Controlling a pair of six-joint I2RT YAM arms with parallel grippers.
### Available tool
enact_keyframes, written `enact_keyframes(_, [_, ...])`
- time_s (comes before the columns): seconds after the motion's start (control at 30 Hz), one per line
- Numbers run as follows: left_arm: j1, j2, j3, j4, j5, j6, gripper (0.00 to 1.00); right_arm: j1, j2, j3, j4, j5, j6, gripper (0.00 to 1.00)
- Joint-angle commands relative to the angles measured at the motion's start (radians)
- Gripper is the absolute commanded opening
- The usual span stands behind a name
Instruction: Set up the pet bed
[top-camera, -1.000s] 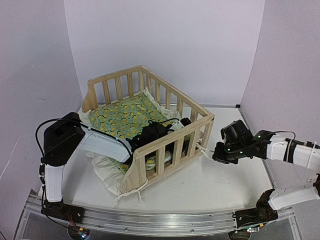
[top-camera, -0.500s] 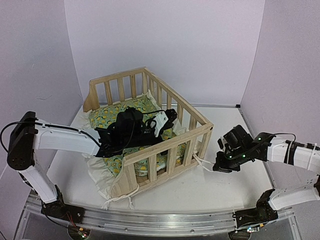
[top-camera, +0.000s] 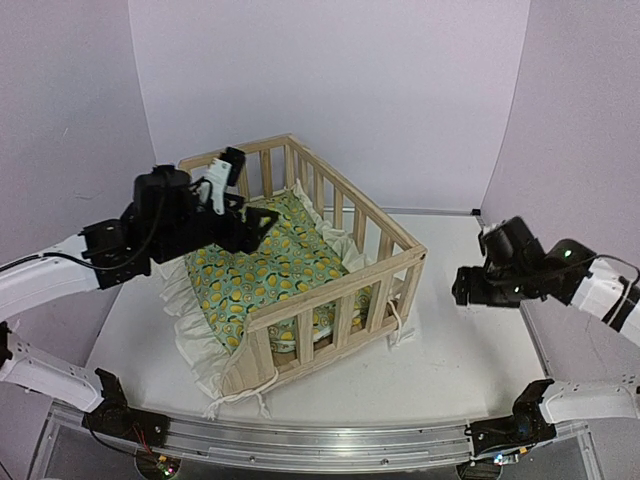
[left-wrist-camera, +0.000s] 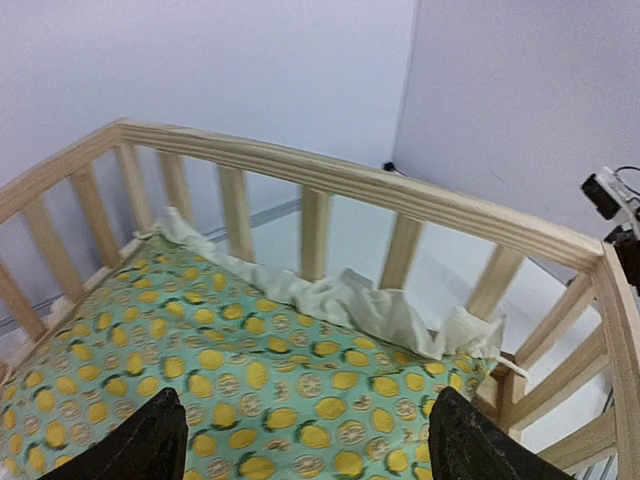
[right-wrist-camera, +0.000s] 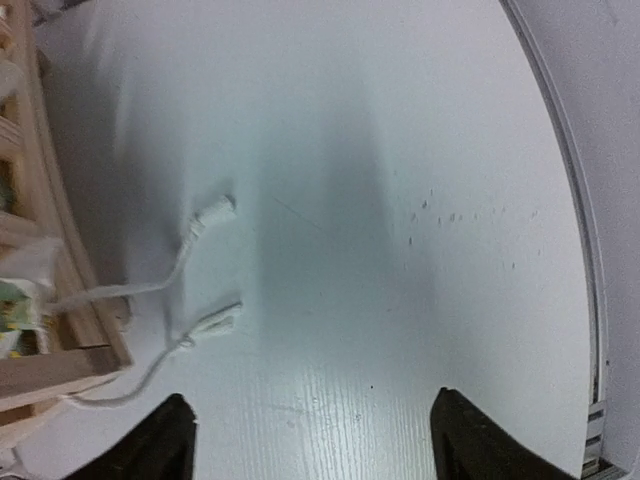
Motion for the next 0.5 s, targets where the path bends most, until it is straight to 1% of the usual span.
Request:
enact_keyframes(0.0, [0.115, -0.178, 0.009, -0.198, -0.081, -0.191, 0.85, -0.086, 0.065, 0.366, 0.052, -0.073, -0.371, 0.92])
enact_keyframes(0.07, [0.206, -0.214, -0.023, -0.228, -0.031, -0.26, 0.86, -0.105, 0.194, 0.56, 0.024, -0.124, -0.457, 0.98])
enact_keyframes(0.13, [0.299, -0.231, -0.053, -0.255, 0.032, -0.323, 0.86, -0.108, 0.315, 0.741, 0.002, -0.184, -0.498, 0.98])
enact_keyframes(0.27, [0.491, -0.286, -0.155, -0.265, 0.145, -0.422, 0.85, -0.107, 0.506, 1.024, 0.004, -0.355, -0.523, 0.98])
enact_keyframes(0.37, [0.61, -0.37, -0.293, -0.196, 0.176, -0.513, 0.85, -0.106, 0.636, 1.192, -0.013, -0.506, -0.526, 0.98])
enact_keyframes(0.47, [0.713, -0.47, -0.469, -0.04, 0.25, -0.656, 0.84, -0.104, 0.736, 1.305, -0.027, -0.618, -0.502, 0.97])
